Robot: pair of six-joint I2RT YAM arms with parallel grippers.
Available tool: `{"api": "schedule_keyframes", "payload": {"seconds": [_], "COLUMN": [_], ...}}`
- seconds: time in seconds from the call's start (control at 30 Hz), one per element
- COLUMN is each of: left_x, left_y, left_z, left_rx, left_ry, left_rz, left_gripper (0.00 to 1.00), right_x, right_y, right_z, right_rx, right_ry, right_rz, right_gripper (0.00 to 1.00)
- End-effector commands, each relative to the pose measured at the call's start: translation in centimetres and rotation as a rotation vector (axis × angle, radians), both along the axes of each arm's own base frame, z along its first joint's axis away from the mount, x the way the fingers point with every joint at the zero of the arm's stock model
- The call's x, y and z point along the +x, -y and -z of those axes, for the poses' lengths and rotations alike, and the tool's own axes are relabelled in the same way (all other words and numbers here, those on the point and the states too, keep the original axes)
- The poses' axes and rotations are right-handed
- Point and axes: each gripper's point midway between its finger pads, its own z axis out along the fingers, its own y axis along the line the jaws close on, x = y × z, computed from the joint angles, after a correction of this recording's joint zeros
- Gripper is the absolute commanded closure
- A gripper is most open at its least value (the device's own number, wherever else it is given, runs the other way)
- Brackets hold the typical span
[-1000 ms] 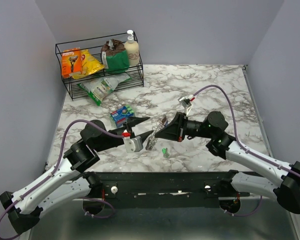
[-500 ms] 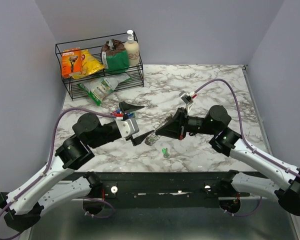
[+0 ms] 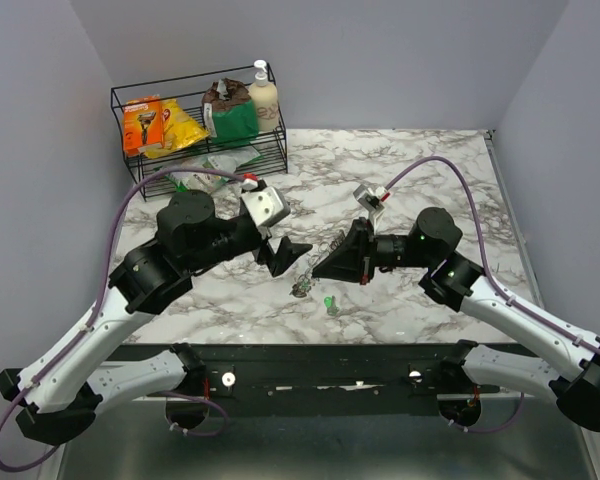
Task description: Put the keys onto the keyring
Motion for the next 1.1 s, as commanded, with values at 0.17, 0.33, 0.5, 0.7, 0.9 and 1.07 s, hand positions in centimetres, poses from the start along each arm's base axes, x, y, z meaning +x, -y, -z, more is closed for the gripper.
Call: {"api": "schedule_keyframes", "payload": {"seconds": [0.17, 0.33, 0.5, 0.7, 0.9, 1.07], "left_x": [-0.9, -0.3, -0.9, -1.4, -0.8, -0.3], "left_y": [2.1, 1.9, 1.4, 1.8, 1.9, 1.7], "left_z": [0.7, 0.1, -0.5, 0.3, 2.8, 5.0], "left_rx": [-0.041, -0.125, -0.178, -0.203, -0.151, -0.088], "left_ry": [-0.364, -0.500, -0.556, -0.716, -0.800, -0.837], "left_rz": [0.119, 0.178, 0.273, 0.375, 0.343, 0.303], "left_gripper": [0.01, 0.01, 0.03, 0.22, 0.35, 0.37], "right_x": [1.4, 3.4, 4.8, 5.0, 5.3, 5.4], "right_y": [0.4, 1.2, 1.7, 1.6, 1.8, 1.8], "right_z": [0.1, 1.5, 2.3, 1.9, 1.6, 1.1], "right_rx": [-0.016, -0.042, -0.058, -0.060, -0.053, -0.040], "right_ry": [0.015, -0.020, -0.018, 0.020, 0.024, 0.026], "right_rz": [0.085, 0.187, 0.213, 0.185, 0.193, 0.196], "right_gripper": [0.99, 0.99, 0.99, 0.99, 0.99, 0.99]}}
